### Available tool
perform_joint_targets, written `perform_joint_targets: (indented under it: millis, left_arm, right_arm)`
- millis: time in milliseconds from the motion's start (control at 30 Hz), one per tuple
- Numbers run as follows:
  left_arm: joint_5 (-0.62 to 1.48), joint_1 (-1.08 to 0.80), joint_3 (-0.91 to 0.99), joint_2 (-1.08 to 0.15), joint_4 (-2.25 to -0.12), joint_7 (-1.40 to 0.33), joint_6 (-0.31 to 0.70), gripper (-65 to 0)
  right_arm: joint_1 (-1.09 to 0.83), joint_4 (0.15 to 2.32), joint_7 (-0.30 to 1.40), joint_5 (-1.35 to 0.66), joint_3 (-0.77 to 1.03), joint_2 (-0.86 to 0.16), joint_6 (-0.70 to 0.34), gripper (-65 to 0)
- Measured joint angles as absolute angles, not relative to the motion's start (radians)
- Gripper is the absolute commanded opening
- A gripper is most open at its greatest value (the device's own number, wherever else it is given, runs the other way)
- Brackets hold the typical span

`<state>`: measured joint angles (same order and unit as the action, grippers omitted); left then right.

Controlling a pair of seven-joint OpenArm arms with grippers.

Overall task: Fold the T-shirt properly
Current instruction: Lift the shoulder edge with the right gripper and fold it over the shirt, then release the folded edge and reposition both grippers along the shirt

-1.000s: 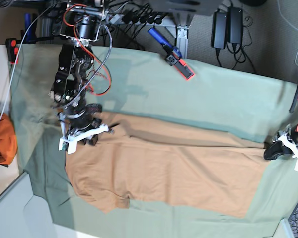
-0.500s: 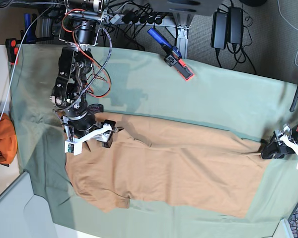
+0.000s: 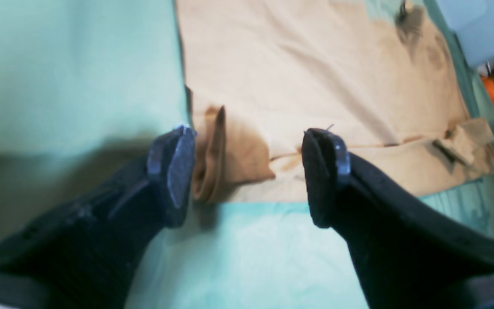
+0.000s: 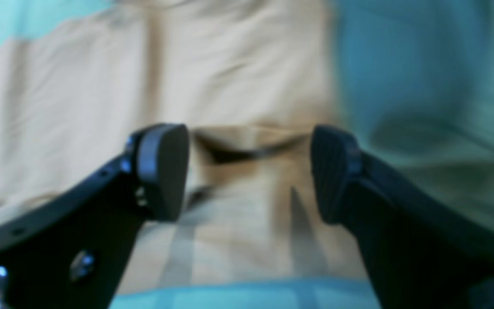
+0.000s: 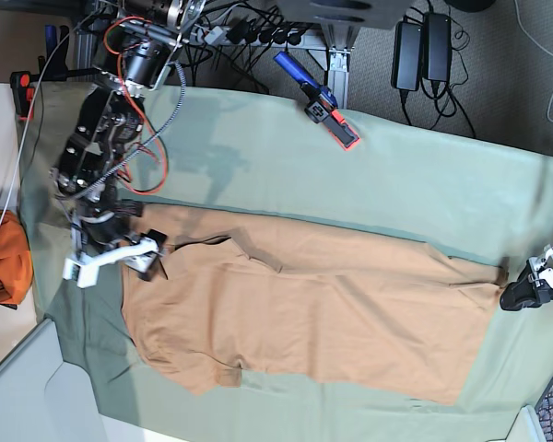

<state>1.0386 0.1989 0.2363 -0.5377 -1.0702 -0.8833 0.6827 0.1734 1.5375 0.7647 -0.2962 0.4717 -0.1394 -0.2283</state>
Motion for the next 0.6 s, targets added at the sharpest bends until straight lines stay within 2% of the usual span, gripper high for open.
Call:
perform_joint_targets:
  millis: [233, 367, 600]
  left_arm:
    - [1.064, 0.128, 0.237, -0.546, -1.070, -0.887, 0.683, -22.6]
    - [1.079, 0.113, 0.237, -0.546, -1.070, -0.887, 0.683, -22.6]
    - [1.082, 0.111, 0.237, -0.545, -1.070, -0.890, 0.683, -22.6]
  right_arm:
    - [0.096, 1.531, 0.790, -0.427, 0.639, -0.223, -0.228, -20.9]
    - [0.030, 1.503, 0.793, -0.476, 0.648, -0.216, -0.228, -20.9]
    - [0.037, 1.400, 0.740, -0.543, 0.643, -0.197, -0.230, -20.9]
